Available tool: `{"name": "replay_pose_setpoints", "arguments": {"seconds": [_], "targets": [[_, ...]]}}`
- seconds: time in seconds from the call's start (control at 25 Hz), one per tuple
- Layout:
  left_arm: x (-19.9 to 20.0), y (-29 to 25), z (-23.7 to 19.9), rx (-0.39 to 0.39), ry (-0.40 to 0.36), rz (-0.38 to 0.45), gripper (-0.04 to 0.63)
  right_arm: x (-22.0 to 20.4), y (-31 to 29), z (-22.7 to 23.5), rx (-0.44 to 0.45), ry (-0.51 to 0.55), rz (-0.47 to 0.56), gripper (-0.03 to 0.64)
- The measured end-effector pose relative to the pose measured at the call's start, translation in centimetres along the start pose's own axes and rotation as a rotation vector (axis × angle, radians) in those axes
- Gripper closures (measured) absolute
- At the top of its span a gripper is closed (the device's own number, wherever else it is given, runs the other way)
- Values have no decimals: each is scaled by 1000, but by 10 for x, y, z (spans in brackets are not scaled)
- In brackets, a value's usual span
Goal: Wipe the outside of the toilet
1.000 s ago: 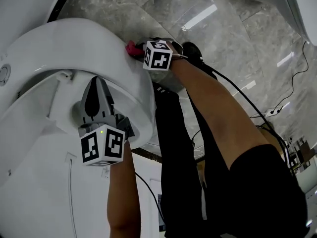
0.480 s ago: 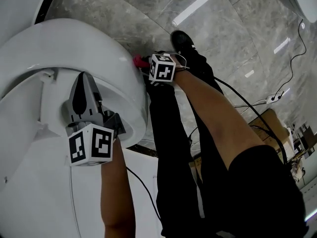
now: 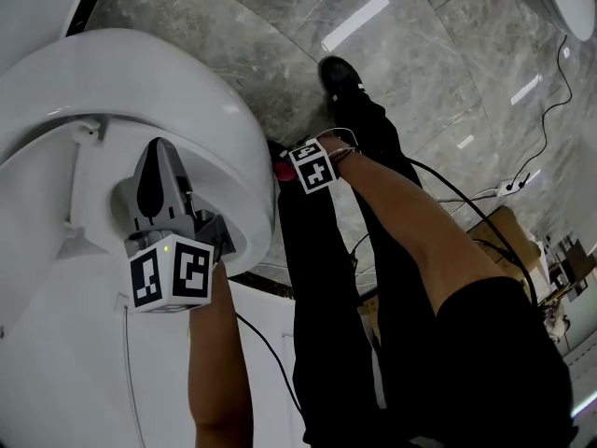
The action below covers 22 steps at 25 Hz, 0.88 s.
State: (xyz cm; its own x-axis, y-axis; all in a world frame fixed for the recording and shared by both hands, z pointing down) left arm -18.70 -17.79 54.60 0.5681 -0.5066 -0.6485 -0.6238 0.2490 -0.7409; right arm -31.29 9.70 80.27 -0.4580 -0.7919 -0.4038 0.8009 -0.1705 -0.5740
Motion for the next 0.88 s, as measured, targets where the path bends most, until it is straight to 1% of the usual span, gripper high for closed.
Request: {"name": "replay_pose_setpoints", "arguments": {"seconds": [0.04, 0.12, 0.28, 0.4, 0.52, 0.64, 0.76, 0.88], "targets": [[-1, 1, -1, 2, 2, -1, 575, -3, 9, 6, -12, -20, 7, 489], [-1, 3, -5, 8, 21, -2, 575, -10, 38, 30, -76, -74, 42, 489], [8, 4, -7, 33, 80, 12, 575, -16, 128, 100, -280, -94, 87, 489], [17, 3, -4, 42, 91, 16, 575, 3, 198, 149, -406, -71, 133, 489], [27, 0, -2, 48, 91, 25, 575, 38, 249, 190, -495, -20, 163, 489], [32, -3, 1, 47, 97, 17, 575, 77, 276, 220, -537, 20, 193, 488], [37, -5, 1, 57, 106, 5, 575, 120, 284, 244, -544, 68, 235, 488], [35, -9, -1, 70, 106, -12, 575, 153, 284, 267, -559, 79, 267, 488]]}}
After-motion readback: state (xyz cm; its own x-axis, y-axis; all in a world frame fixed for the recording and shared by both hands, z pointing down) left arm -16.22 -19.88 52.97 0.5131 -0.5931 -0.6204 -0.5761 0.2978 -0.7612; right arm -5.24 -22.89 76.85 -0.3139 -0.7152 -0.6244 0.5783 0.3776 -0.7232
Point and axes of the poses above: the fingertips, and each gripper's own axes: y backward along the fingers, z to its right, x out of its top, the point moved 4 cm from there along y, backward along the fingers, and after that the axes turned 4 degrees about -y, right-handed, at the moved point
